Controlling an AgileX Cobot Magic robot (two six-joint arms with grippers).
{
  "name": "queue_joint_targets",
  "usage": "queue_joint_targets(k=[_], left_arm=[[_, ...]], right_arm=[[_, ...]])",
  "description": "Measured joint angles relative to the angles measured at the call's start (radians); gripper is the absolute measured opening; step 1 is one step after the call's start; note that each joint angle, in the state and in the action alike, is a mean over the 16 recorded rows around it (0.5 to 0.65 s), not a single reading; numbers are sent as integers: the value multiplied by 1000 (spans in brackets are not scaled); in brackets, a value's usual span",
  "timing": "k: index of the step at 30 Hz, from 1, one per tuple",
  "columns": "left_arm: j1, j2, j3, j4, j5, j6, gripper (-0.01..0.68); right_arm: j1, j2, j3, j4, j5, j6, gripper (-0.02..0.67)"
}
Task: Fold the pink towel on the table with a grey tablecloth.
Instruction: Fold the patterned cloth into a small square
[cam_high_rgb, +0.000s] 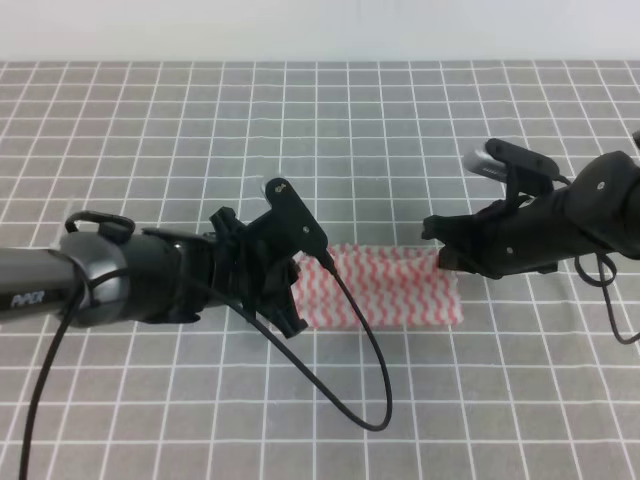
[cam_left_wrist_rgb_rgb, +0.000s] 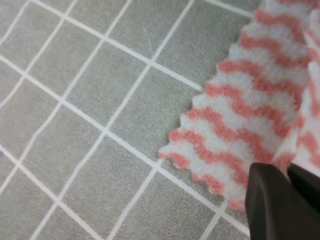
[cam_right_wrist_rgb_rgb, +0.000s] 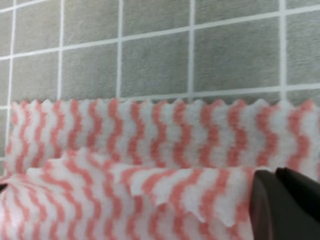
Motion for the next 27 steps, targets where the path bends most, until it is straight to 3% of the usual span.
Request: queue_joint_targets(k=[27], left_arm=[[2, 38, -43, 0, -20, 32, -4]], right_arm=[[-20, 24, -1, 3, 1, -4, -15]])
